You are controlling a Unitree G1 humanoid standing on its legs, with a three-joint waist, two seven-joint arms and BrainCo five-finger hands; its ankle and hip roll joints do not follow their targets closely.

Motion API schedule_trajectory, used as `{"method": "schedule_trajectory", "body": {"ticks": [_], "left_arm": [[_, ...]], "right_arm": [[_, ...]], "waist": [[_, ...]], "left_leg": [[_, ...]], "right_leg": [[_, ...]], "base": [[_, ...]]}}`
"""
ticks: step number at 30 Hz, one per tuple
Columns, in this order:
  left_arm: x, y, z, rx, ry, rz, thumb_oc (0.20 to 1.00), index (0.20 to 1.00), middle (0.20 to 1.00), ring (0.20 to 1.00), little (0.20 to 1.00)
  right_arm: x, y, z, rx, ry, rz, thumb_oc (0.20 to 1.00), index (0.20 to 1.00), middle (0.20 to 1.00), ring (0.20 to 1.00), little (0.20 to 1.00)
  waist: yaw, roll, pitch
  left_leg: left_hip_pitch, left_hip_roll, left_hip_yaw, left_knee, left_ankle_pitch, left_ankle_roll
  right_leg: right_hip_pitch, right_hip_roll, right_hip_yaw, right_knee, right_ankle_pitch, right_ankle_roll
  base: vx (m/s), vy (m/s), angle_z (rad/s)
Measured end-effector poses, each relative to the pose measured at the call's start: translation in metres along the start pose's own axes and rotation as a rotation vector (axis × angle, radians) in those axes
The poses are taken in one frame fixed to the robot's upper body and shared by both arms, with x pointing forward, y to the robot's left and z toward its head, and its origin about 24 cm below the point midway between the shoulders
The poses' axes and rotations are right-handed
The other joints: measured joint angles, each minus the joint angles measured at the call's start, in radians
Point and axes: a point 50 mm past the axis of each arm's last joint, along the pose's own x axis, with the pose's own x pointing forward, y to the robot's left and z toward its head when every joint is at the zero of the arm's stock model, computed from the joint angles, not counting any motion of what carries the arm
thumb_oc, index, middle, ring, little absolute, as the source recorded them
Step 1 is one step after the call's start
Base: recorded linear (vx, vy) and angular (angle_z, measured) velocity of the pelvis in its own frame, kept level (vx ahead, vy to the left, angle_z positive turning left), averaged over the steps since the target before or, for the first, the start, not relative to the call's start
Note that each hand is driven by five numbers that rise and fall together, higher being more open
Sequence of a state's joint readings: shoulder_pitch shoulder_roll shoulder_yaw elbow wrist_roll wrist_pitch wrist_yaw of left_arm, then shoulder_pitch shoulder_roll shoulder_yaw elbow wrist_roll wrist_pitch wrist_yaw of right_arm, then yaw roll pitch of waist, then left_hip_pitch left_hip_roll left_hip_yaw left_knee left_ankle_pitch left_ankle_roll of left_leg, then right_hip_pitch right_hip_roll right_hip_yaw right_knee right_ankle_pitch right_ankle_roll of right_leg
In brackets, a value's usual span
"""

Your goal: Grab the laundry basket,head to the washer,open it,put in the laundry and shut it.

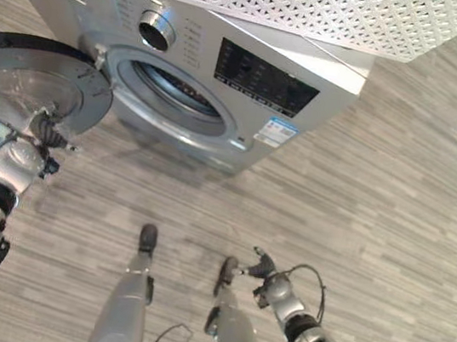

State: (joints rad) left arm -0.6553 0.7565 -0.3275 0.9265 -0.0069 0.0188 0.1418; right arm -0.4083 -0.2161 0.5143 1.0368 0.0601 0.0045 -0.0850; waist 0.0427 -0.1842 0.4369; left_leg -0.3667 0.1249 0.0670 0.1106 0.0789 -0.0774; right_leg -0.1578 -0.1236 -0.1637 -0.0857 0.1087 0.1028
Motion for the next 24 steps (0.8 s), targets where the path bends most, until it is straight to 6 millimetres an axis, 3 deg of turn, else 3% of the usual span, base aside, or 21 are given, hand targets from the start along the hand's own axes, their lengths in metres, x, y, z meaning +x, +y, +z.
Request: {"method": "schedule_trajectory", "body": {"ticks": [3,5,7,8,12,14,16,17,18,20,21,22,23,24], "left_arm": [[-0.024,-0.046,-0.023,-0.085,0.020,-0.129,1.000,1.000,1.000,1.000,1.000],[-0.067,-0.115,-0.056,-0.210,0.113,-0.324,1.000,1.000,1.000,1.000,1.000],[-0.097,-0.148,-0.071,-0.272,0.170,-0.418,1.000,1.000,1.000,1.000,1.000],[-0.121,-0.172,-0.088,-0.247,0.236,-0.524,1.000,1.000,1.000,1.000,1.000],[-0.152,-0.183,-0.115,-0.335,0.359,-0.560,1.000,1.000,1.000,1.000,1.000],[-0.157,-0.185,-0.118,-0.340,0.374,-0.567,1.000,1.000,1.000,1.000,1.000],[-0.157,-0.185,-0.118,-0.345,0.376,-0.570,1.000,1.000,1.000,1.000,1.000],[-0.159,-0.190,-0.115,-0.373,0.379,-0.594,1.000,1.000,1.000,1.000,1.000],[-0.161,-0.190,-0.117,-0.377,0.385,-0.599,1.000,1.000,1.000,1.000,1.000],[-0.167,-0.190,-0.123,-0.365,0.400,-0.614,1.000,1.000,1.000,1.000,1.000],[-0.164,-0.188,-0.122,-0.362,0.393,-0.608,1.000,1.000,1.000,1.000,1.000],[-0.162,-0.186,-0.123,-0.355,0.391,-0.605,1.000,1.000,1.000,1.000,1.000],[-0.158,-0.183,-0.121,-0.352,0.376,-0.604,1.000,1.000,1.000,1.000,1.000],[-0.159,-0.185,-0.121,-0.358,0.386,-0.607,1.000,1.000,1.000,1.000,1.000]], "right_arm": [[-0.006,-0.006,-0.025,0.109,0.074,-0.043,1.000,1.000,1.000,1.000,1.000],[-0.019,-0.021,-0.064,0.243,0.189,-0.129,1.000,1.000,1.000,1.000,1.000],[-0.030,-0.042,-0.084,0.320,0.227,-0.216,1.000,1.000,1.000,1.000,1.000],[-0.040,-0.051,-0.102,0.289,0.279,-0.256,1.000,1.000,1.000,1.000,1.000],[-0.069,-0.103,-0.125,0.381,0.284,-0.463,1.000,1.000,1.000,1.000,1.000],[-0.083,-0.133,-0.126,0.383,0.239,-0.579,1.000,1.000,1.000,1.000,1.000],[-0.088,-0.150,-0.122,0.424,0.217,-0.642,1.000,1.000,1.000,1.000,1.000],[-0.107,-0.182,-0.117,0.505,0.139,-0.780,1.000,1.000,1.000,1.000,1.000],[-0.113,-0.193,-0.111,0.504,0.094,-0.838,1.000,1.000,1.000,1.000,1.000],[-0.130,-0.224,-0.103,0.454,0.054,-0.938,1.000,1.000,1.000,1.000,1.000],[-0.141,-0.239,-0.100,0.440,0.033,-0.999,1.000,1.000,1.000,1.000,1.000],[-0.146,-0.246,-0.098,0.451,0.015,-1.027,1.000,1.000,1.000,1.000,1.000],[-0.157,-0.259,-0.089,0.434,-0.027,-1.080,1.000,1.000,1.000,1.000,1.000],[-0.168,-0.276,-0.074,0.387,-0.085,-1.125,1.000,1.000,1.000,1.000,1.000]], "waist": [[0.005,0.005,-0.002],[0.005,0.016,-0.051],[0.003,0.037,-0.072],[-0.002,0.045,-0.132],[-0.017,0.072,-0.198],[-0.029,0.097,-0.228],[-0.030,0.113,-0.233],[-0.050,0.157,-0.219],[-0.055,0.164,-0.226],[-0.040,0.167,-0.239],[-0.044,0.153,-0.246],[-0.051,0.140,-0.246],[-0.067,0.112,-0.244],[-0.065,0.112,-0.229]], "left_leg": [[0.042,-0.008,0.008,0.012,-0.019,0.007],[0.072,-0.027,0.035,0.037,-0.062,0.023],[0.091,-0.025,0.045,0.079,-0.101,0.042],[0.082,-0.037,0.055,0.091,-0.113,0.046],[0.088,-0.086,0.058,0.138,-0.144,0.090],[0.090,-0.102,0.051,0.128,-0.147,0.104],[0.090,-0.118,0.050,0.134,-0.143,0.110],[0.116,-0.120,-0.003,0.152,-0.149,0.142],[0.138,-0.125,-0.005,0.147,-0.156,0.154],[0.177,-0.124,0.000,0.094,-0.159,0.159],[0.179,-0.120,-0.010,0.048,-0.159,0.158],[0.176,-0.134,-0.022,0.032,-0.162,0.170],[0.143,-0.163,-0.015,0.119,-0.186,0.226],[0.139,-0.157,0.001,0.136,-0.158,0.174]], "right_leg": [[0.039,-0.011,0.000,0.005,0.000,0.000],[0.071,-0.034,0.003,0.008,-0.006,-0.009],[0.094,-0.048,0.017,0.027,-0.011,-0.012],[0.083,-0.054,0.019,0.030,-0.030,-0.035],[0.105,-0.101,0.016,0.058,-0.074,-0.078],[0.076,-0.123,0.017,0.127,-0.069,-0.061],[0.055,-0.125,0.021,0.195,-0.031,-0.033],[-0.004,-0.132,0.066,0.391,-0.053,-0.010],[-0.039,-0.134,0.098,0.463,-0.044,-0.004],[-0.057,-0.130,0.098,0.501,-0.049,0.014],[-0.068,-0.088,0.099,0.461,-0.072,0.014],[-0.061,-0.079,0.104,0.402,-0.087,0.014],[-0.057,-0.086,0.130,0.335,-0.120,0.054],[-0.044,-0.082,0.159,0.299,-0.145,0.072]], "base": [[0.07,0.108,-0.07],[0.12,0.160,-0.15],[0.10,0.140,-0.21],[0.16,0.234,-0.16],[0.10,0.212,0.07],[0.08,0.165,0.15],[0.11,0.200,0.24],[0.13,0.095,0.41],[0.19,0.103,0.36],[0.15,0.014,0.16],[0.14,-0.036,0.43],[0.08,-0.038,0.67],[0.08,-0.055,0.47],[0.10,-0.053,0.27]]}}
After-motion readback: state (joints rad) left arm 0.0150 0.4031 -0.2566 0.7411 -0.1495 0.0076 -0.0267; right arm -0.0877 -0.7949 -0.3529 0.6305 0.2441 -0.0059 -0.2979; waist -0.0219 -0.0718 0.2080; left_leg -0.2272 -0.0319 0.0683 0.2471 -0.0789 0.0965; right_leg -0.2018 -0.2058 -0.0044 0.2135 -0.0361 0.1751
